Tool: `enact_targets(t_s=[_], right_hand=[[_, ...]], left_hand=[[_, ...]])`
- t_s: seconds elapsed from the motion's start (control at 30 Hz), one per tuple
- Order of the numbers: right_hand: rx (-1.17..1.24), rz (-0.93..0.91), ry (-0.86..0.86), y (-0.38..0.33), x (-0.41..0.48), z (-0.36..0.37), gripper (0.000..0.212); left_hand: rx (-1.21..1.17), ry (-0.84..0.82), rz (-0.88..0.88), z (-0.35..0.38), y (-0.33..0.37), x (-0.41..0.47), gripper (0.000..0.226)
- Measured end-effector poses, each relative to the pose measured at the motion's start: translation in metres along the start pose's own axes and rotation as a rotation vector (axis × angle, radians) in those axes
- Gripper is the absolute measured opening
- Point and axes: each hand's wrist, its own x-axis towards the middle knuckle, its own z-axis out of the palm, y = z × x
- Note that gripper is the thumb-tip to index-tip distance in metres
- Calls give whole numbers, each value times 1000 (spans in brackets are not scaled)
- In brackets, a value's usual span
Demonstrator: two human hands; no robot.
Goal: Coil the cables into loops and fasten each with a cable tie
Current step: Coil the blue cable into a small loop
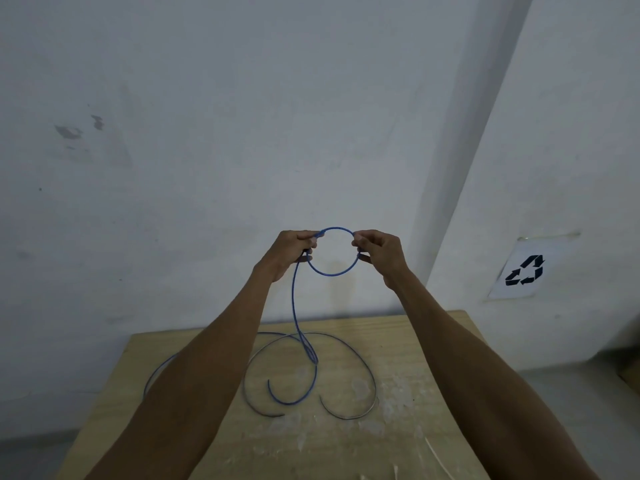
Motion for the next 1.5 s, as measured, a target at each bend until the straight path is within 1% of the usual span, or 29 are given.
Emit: enact_targets(t_s=[0.13, 0.2, 0.3, 0.43, 0.6, 0.7, 0.77, 0.87, 0.97, 1.2, 1.27, 1.5], right_hand=[[-88, -48, -33, 4, 1, -4, 15], [-142, -88, -47, 4, 3, -6, 18], [-200, -145, -46, 0, 6, -9, 20], [-197, -183, -41, -8, 8, -10, 22], [-178, -198, -52, -16, 10, -15, 21], [-198, -207, -59, -17, 10, -16, 21], [-216, -219, -55, -16, 11, -17, 21], [-247, -227, -62, -16, 12, -19, 21], [-271, -247, -75, -16, 12, -21, 21], [-306, -290, -93, -22, 12, -18, 22], [-293, -307, -96, -25, 11, -15, 24], [-228, -318, -118, -36, 8, -7, 19]], left_hand=[[118, -29, 87, 1, 1, 0, 27], [132, -49, 99, 1, 2, -1, 25], [121, -28, 133, 0, 7, -2, 23], [80, 11, 172, 0, 18, -2, 30], [69, 61, 243, -3, 29, -1, 22], [58, 72, 240, -3, 32, -2, 21], [88, 43, 223, -3, 33, -2, 21], [99, 8, 205, -3, 34, -2, 27], [109, -13, 202, -3, 36, -2, 24], [106, 44, 236, -2, 39, -3, 21], [118, 28, 243, -2, 42, -2, 22], [117, -4, 263, 0, 50, -1, 22]])
